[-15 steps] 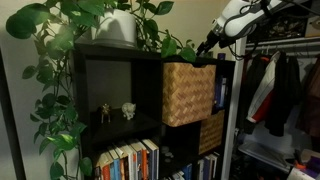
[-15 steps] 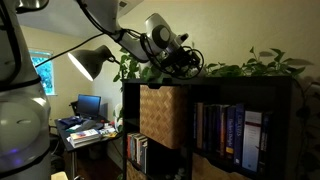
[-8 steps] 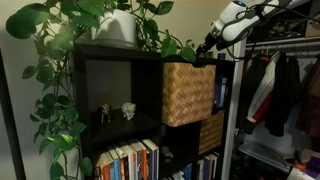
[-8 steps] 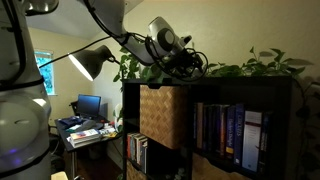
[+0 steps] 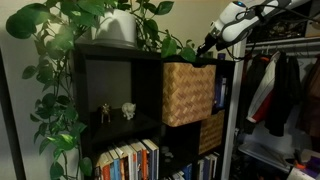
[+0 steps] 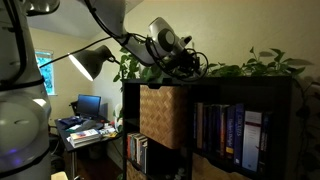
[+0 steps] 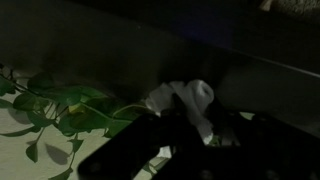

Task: Pull out the brown basket then put the socks one at a time in the basket then push in the basket

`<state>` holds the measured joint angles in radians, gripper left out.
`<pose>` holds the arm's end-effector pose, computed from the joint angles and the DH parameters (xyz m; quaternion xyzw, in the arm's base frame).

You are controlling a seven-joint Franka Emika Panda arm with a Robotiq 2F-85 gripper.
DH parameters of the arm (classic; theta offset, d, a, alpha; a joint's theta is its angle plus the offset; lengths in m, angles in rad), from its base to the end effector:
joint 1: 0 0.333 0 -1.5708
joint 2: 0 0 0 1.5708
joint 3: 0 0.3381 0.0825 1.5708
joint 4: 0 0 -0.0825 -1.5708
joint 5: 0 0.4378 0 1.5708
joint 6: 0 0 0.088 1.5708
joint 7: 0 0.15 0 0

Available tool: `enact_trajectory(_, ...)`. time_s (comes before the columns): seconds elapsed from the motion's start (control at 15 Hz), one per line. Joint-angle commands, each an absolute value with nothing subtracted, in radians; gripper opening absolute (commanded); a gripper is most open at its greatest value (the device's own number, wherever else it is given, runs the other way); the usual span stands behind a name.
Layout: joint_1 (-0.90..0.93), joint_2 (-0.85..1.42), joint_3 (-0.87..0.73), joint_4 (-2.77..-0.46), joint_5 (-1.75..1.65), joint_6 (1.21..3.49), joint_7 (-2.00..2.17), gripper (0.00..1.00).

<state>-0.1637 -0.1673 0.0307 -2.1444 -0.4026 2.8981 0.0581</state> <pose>0.6281 -0.0637 0.5584 0.8881 0.0689 0.4297 0.1479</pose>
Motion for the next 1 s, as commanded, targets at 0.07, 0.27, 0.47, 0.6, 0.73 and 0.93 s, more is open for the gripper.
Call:
enact_trajectory(0.07,-0.157,-0.206,0.039,-2.174,-0.401,2.872,0.065,0.10)
enact_trajectory(0.27,-0.143,-0.244,0.047,-2.193,-0.395,2.820,0.053,0.09)
enact_trajectory(0.47,-0.136,-0.278,0.064,-2.204,-0.394,2.740,0.041,0.09)
enact_trajectory(0.6,-0.116,-0.305,0.062,-2.209,-0.395,2.677,0.034,0.09)
enact_trajectory(0.73,-0.100,-0.333,0.068,-2.216,-0.393,2.621,0.023,0.09)
enact_trajectory(0.93,-0.059,-0.372,0.071,-2.230,-0.368,2.533,-0.011,0.08)
